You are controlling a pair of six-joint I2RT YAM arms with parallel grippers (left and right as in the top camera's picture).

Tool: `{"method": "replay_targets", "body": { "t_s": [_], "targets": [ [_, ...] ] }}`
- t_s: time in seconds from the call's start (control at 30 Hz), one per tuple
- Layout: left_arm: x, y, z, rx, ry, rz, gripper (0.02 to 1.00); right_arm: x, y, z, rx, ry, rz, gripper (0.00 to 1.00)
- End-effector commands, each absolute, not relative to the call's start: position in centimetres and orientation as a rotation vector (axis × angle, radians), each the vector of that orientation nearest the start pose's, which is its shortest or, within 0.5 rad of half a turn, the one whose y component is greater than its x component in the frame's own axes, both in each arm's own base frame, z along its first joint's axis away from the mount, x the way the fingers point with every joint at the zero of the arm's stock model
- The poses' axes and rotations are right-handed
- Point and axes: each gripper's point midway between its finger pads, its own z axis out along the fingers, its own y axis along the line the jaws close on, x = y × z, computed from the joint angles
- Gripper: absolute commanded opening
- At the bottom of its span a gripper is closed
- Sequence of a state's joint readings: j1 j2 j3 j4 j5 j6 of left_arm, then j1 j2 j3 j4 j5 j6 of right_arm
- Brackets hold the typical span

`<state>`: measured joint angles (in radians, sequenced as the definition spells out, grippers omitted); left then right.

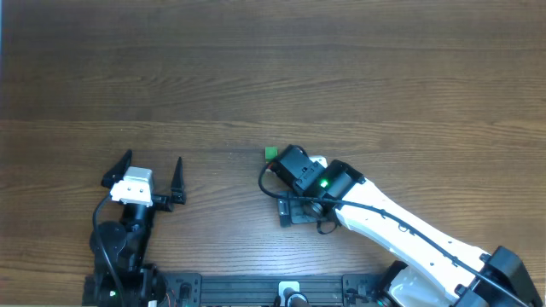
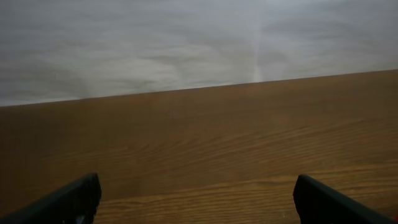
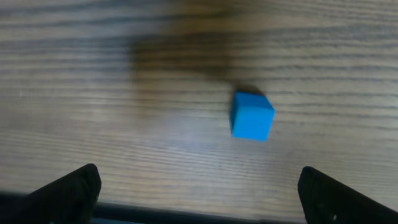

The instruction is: Stack Cubes

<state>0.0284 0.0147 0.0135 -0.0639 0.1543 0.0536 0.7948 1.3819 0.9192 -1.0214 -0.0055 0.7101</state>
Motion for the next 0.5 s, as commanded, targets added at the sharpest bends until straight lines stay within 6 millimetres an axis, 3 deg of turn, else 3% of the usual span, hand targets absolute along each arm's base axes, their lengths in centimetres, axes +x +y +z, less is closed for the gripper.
{"method": "replay_targets", "body": {
  "t_s": [0.03,0.3,0.5],
  "targets": [
    [24.5,-2.2,16.0,0.164,1.625,-0.061,0.998,16.9,14.4,4.5,0.017,3.083,0.046,0.993],
    [24.5,-2.2,16.0,0.164,1.626,-0.061,1.0,17.3,12.7,1.9,0.078,3.062,0.013,0.993],
    [24.5,-2.2,16.0,0.164,1.625,-0.061,1.0,17.8,13.0,1.1,0.054,3.046,0.027,0.991]
  ]
}}
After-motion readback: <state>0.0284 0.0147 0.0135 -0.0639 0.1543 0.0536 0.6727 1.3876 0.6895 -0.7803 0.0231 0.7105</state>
